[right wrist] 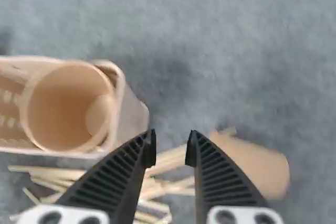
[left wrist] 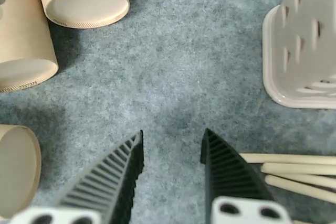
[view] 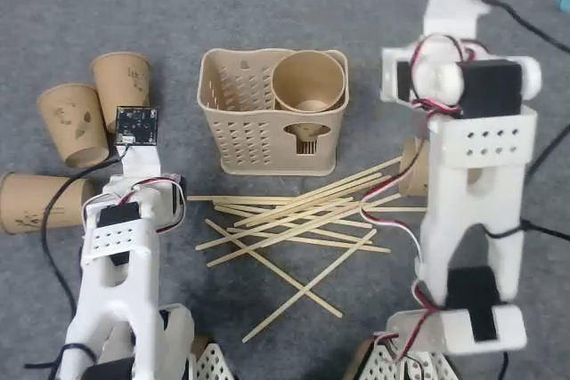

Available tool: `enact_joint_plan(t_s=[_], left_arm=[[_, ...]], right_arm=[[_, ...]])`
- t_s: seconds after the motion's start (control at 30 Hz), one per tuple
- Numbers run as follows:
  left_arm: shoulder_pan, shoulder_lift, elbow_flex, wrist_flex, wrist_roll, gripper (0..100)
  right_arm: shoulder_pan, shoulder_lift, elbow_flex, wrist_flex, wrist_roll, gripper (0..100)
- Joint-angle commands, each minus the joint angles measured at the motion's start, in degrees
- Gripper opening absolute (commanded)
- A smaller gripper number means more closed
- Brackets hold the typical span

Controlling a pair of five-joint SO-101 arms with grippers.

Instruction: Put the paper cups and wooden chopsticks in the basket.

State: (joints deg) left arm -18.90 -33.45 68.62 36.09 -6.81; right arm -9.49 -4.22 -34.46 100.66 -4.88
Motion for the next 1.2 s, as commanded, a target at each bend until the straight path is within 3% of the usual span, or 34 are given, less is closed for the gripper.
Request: enact_joint_plan(t_s=[0.0, 0.13, 0.27, 0.5, 0.7, 0.93, 1.17], left_arm=[[0.00, -0.26, -2.07, 0.18, -0.35, 17], [0.00, -0.26, -2.07, 0.18, -0.35, 17], [0.00, -0.26, -2.07, 0.18, -0.35, 17], [0.00, -0.26, -2.07, 0.18, -0.35, 17], [0.00, -0.26, -2.07, 0.18, -0.35, 17], [0.00, -0.26, -2.07, 0.18, -0.35, 17], [0.00, -0.26, -2.07, 0.18, -0.35, 17]], right_arm=[[1.27, -7.52, 7.74, 2.07, 0.79, 12.7], [1.63, -11.21, 17.41, -0.92, 0.79, 12.7], [1.63, -13.14, 30.77, -10.51, 1.23, 12.7], [2.68, -13.85, 50.64, -32.22, 13.89, 12.8], [7.87, -13.32, 56.79, -42.68, 24.53, 12.8], [9.80, -14.02, 60.84, -45.32, 26.46, 12.8], [3.65, -14.11, 61.01, -40.22, 26.29, 12.1]])
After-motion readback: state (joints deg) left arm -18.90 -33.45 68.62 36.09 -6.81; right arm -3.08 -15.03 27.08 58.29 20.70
